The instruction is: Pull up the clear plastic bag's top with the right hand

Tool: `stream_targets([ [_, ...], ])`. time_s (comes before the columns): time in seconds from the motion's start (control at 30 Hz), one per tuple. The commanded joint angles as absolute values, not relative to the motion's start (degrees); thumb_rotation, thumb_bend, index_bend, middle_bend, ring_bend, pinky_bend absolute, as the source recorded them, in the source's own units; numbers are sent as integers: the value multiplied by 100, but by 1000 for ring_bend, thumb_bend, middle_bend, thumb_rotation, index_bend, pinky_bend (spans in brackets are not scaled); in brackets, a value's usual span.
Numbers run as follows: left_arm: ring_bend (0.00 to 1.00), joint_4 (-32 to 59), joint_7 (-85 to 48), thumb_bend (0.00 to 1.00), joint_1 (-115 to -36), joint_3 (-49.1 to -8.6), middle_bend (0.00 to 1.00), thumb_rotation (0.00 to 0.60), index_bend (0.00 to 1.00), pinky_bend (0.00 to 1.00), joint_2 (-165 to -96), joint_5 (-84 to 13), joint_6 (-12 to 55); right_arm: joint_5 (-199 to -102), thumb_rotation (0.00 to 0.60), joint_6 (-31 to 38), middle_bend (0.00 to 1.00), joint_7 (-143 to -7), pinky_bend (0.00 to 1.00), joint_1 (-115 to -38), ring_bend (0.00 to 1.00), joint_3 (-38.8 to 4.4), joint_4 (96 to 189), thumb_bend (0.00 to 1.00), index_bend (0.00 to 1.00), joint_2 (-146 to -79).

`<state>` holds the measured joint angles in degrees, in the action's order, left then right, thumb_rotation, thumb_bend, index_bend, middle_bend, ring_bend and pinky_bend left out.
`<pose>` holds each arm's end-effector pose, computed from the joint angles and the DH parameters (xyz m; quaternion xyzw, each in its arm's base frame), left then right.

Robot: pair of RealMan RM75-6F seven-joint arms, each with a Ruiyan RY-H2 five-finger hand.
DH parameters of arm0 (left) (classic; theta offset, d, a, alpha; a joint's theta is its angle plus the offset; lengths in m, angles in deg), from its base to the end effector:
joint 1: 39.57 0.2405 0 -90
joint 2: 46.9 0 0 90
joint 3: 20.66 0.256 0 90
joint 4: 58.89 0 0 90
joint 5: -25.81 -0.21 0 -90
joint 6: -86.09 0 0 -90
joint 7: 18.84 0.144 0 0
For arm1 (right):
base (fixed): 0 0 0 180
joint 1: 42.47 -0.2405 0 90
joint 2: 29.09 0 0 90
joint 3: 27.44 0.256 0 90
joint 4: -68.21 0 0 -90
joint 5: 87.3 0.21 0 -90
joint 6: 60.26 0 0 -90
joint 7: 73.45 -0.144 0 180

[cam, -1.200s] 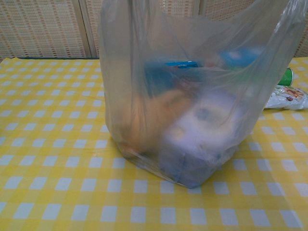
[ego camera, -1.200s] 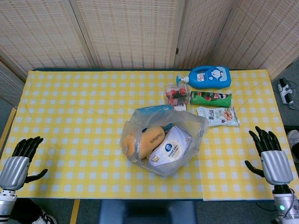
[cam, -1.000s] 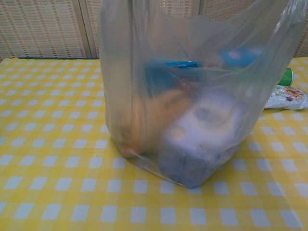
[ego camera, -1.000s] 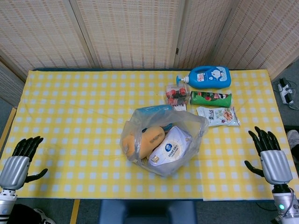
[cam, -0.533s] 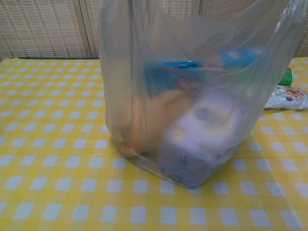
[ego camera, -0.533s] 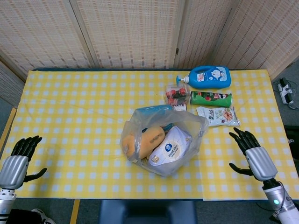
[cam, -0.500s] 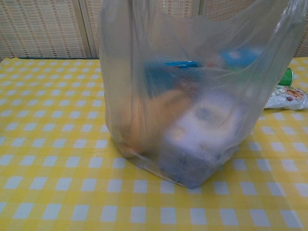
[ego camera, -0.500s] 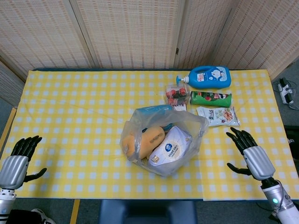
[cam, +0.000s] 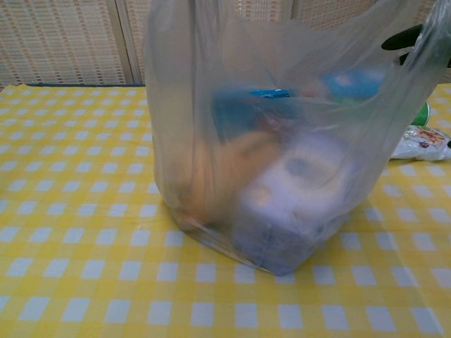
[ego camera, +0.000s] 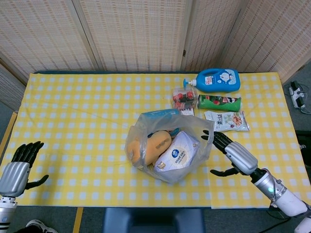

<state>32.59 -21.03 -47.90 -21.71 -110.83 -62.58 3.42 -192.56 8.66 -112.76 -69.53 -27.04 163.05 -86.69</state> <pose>-0.3027 0.1928 0.1494 -0.6280 -0.3868 -0.3960 0.5469 -0.2122 -0.2560 0.1300 0.6958 -0.4790 0.4853 0.2256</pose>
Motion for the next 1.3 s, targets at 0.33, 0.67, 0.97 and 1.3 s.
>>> stream_targets([
  [0.33, 82, 3246, -2112, 224, -4795, -2190, 112, 600, 55, 0, -11086, -6214, 358, -19898, 600, 911, 0, -12158, 0, -7705, 0, -2876, 16541, 237, 0, -8607],
  [0.67, 82, 3269, -2101, 224, -4785, -2185, 112, 600, 55, 0, -11076, -6228, 337, -19787, 600, 1049, 0, -12563, 0, -8014, 0, -2842, 16300, 238, 0, -9040],
  [0.97, 82, 3258, -2144, 224, -4789, -2198, 112, 600, 55, 0, -11060, -6218, 338, -19868, 600, 1052, 0, -12682, 0, -8371, 0, -2837, 16190, 237, 0, -9316],
  [1.3, 82, 3271, -2175, 225, -4772, -2197, 112, 600, 55, 0, -11034, -6248, 288, -19846, 600, 940, 0, -12629, 0, -8686, 0, -2863, 16272, 237, 0, -9428],
])
